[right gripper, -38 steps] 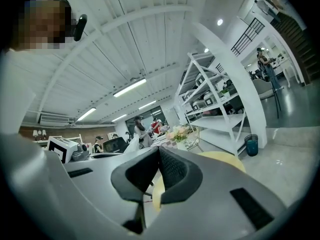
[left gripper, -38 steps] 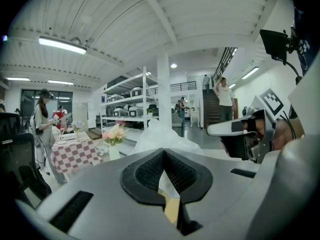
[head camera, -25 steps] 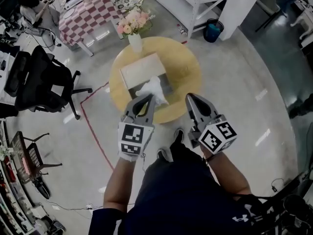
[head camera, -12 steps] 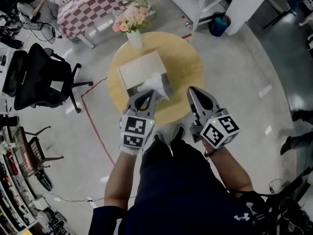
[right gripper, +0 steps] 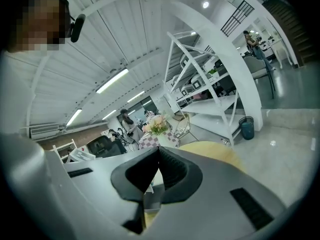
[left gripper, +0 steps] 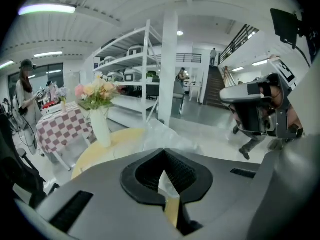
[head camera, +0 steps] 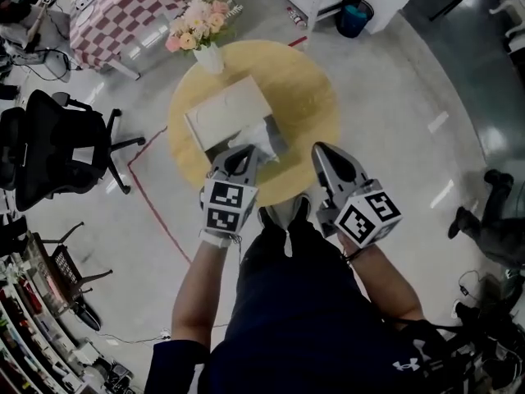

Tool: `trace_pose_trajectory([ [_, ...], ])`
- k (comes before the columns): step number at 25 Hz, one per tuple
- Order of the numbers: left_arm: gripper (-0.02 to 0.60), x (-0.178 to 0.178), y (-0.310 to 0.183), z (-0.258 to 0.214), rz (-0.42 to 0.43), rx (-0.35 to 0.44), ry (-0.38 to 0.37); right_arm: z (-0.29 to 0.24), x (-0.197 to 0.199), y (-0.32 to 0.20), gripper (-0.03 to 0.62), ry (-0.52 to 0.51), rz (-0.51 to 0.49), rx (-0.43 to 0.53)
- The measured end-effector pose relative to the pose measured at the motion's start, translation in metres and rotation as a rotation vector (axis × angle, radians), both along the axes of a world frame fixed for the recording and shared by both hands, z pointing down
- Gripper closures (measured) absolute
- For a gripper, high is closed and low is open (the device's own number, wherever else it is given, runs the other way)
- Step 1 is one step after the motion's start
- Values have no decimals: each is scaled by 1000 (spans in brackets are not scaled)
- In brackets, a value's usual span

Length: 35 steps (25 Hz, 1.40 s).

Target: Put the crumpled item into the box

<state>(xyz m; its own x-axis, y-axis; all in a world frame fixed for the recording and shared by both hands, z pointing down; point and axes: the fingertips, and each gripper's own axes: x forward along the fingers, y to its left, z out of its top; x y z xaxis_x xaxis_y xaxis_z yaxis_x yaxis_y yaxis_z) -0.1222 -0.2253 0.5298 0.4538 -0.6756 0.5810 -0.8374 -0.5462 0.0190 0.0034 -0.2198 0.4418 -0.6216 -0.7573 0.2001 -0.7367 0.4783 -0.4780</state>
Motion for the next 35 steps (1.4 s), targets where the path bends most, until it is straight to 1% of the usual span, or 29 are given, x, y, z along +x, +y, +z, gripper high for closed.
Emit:
trace_pose_trajectory([
  [3, 565, 4, -4, 22, 7, -46, 2, 9, 5, 0, 589, 0, 24, -29],
  [12, 564, 14, -29, 72, 50, -152, -28, 32, 14, -17, 589, -3, 58, -74],
  [19, 564, 16, -39, 109, 55, -231, -42, 50, 23, -25, 589, -9, 92, -118],
  [28, 565, 18, -46, 142, 68, -303, -62, 63, 31, -40, 589, -29, 129, -149],
  [35, 563, 17, -50, 162, 59, -363, -71, 71, 34, -49, 589, -31, 136, -169],
])
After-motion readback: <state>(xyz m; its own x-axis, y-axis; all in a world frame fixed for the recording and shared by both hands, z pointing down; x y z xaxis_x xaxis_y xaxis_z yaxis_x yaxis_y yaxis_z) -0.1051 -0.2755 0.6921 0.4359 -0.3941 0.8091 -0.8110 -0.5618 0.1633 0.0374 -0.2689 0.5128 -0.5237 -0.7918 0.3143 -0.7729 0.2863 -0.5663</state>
